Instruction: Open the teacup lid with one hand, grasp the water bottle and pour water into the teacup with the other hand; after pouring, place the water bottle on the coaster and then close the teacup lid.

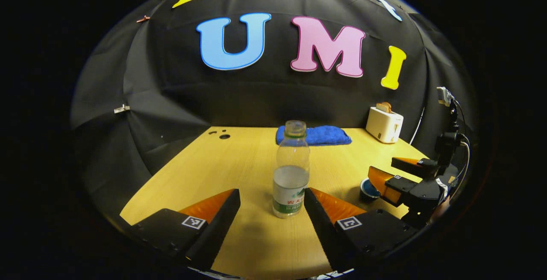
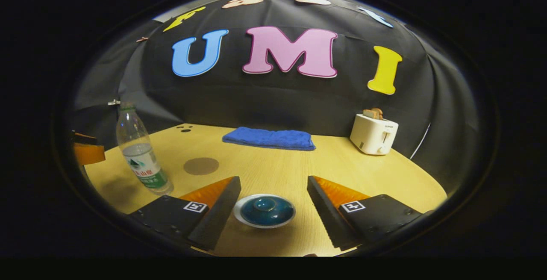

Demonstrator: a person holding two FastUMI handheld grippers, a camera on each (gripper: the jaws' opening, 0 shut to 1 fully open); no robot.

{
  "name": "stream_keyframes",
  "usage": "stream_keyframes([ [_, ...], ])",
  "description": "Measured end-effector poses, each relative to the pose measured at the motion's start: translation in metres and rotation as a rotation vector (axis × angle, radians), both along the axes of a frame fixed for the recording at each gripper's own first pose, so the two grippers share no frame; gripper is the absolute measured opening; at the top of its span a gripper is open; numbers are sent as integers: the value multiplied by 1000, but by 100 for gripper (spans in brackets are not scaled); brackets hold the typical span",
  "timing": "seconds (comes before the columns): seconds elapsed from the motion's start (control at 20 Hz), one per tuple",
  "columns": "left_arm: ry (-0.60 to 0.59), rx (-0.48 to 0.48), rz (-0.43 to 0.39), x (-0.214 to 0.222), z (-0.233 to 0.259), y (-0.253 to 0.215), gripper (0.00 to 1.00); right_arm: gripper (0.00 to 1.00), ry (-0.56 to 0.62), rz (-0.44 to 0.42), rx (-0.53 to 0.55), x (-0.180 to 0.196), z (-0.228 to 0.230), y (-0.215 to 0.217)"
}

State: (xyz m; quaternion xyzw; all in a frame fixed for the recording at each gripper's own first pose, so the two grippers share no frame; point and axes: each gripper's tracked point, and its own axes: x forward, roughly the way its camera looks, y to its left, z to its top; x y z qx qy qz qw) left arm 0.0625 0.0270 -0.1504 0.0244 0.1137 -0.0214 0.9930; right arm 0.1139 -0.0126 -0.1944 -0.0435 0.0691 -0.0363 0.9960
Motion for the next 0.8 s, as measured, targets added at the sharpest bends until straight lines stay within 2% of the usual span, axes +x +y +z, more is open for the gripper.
stream_keyframes([
  [0.25,11,-5,1,7,-9,1,95,94,6,16,-22,9,-19,7],
  [0.55,9,-7,-22,9,-8,-2,95,54,13,-7,-20,14,-21,5],
  [0.65,2,8,-29,10,-7,-3,95,53,12,1,-20,15,-21,8],
  [0.7,1,11,-34,10,-9,-3,96,47,10,2,-22,14,-20,8],
  [0.8,10,5,-41,10,-12,-4,95,41,15,3,-22,16,-20,9],
])
